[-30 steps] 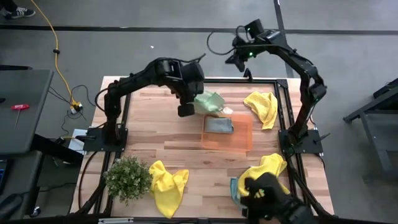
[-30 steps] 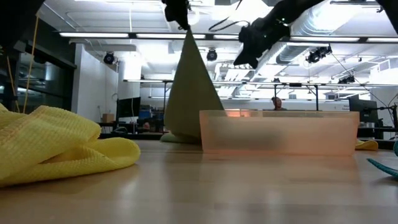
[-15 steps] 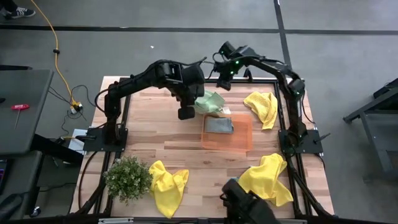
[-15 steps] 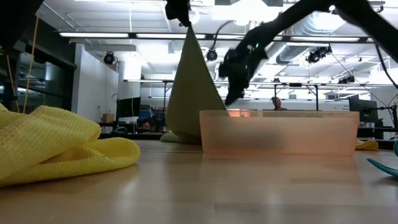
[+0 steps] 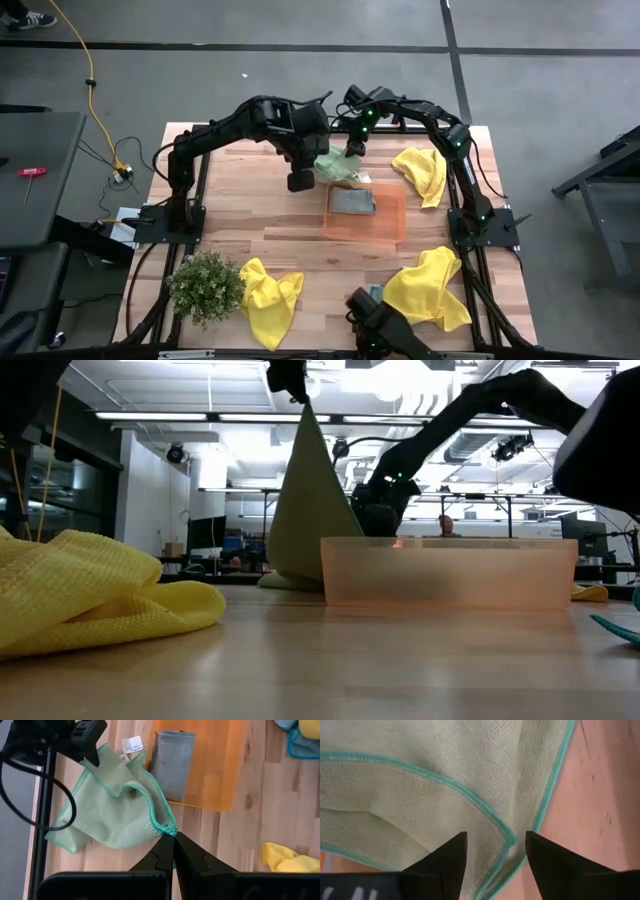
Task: Fold microfiber towels
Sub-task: Fold the green microfiber towel
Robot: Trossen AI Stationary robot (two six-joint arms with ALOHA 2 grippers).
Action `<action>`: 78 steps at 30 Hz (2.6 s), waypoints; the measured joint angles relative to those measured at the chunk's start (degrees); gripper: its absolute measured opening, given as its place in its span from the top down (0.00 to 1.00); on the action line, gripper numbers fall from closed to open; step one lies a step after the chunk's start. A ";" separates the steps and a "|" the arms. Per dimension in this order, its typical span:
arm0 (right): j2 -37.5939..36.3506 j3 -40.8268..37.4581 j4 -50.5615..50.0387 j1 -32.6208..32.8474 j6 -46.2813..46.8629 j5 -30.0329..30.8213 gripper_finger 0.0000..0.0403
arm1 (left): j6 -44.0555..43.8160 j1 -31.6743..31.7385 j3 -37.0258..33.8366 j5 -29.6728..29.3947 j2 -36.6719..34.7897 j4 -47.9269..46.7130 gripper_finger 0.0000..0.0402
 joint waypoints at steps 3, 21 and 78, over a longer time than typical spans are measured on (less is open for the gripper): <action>0.00 0.02 0.79 0.28 0.46 -0.02 0.56 | 0.02 -0.04 0.00 0.00 0.00 0.52 1.00; -4.99 0.00 1.09 1.54 3.88 2.29 0.99 | 3.94 2.93 0.02 -5.27 -1.34 -0.13 1.00; -39.28 0.07 13.06 -9.20 18.64 13.48 1.00 | 14.81 40.73 -0.13 -23.16 -10.23 12.44 1.00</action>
